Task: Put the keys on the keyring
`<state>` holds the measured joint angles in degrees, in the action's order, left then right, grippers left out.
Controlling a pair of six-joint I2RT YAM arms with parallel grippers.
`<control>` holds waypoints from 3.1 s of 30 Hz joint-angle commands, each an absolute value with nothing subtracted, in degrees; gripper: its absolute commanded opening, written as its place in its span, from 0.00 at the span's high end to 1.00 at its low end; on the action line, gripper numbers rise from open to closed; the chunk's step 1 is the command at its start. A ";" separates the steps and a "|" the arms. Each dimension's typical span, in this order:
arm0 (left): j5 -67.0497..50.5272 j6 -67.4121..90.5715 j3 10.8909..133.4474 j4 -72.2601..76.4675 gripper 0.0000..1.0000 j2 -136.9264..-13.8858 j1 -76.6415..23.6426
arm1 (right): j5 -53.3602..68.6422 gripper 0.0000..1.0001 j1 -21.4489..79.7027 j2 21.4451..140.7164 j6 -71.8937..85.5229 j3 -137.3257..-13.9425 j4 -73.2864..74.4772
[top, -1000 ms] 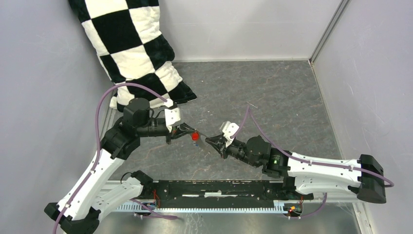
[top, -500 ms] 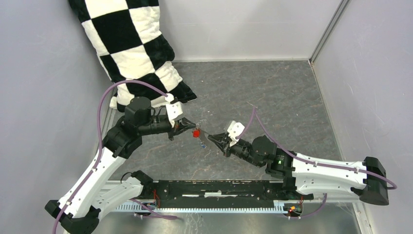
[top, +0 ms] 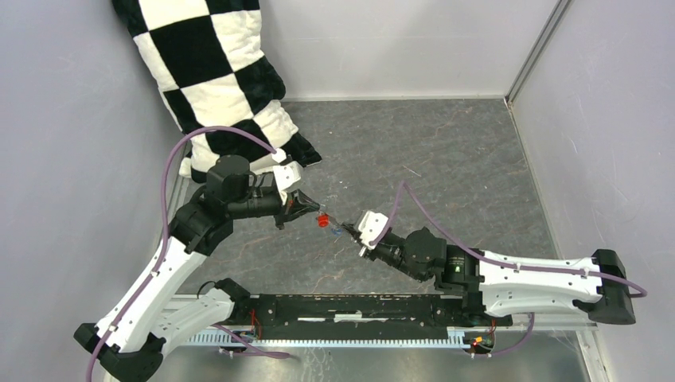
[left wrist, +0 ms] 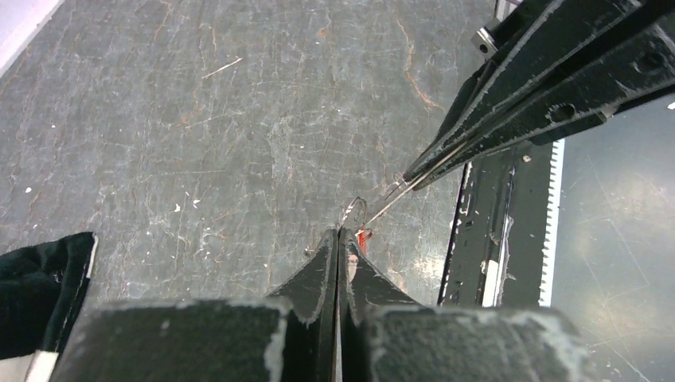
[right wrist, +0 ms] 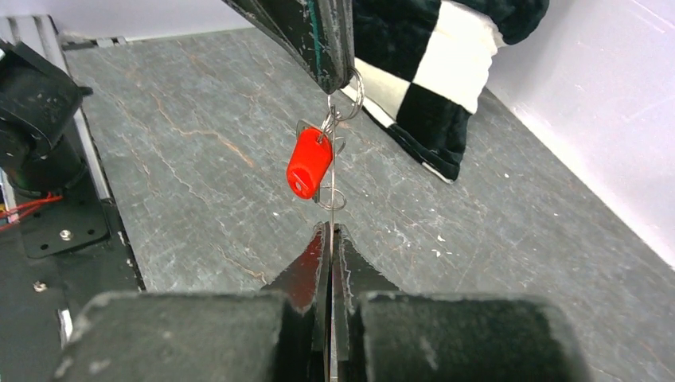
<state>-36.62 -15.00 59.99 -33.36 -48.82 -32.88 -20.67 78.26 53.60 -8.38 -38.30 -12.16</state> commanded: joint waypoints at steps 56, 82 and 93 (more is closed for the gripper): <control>-20.98 1.19 58.58 -25.45 0.00 -56.53 -18.02 | -20.71 1.00 69.48 63.81 -11.19 -37.40 -14.75; -21.43 -3.47 42.77 -10.09 0.00 -57.25 -6.18 | 11.28 0.36 33.03 81.32 9.09 -29.77 -29.08; -22.03 -4.90 33.87 5.13 0.00 -62.20 -1.60 | -25.83 0.02 29.78 62.17 1.01 -22.62 -22.23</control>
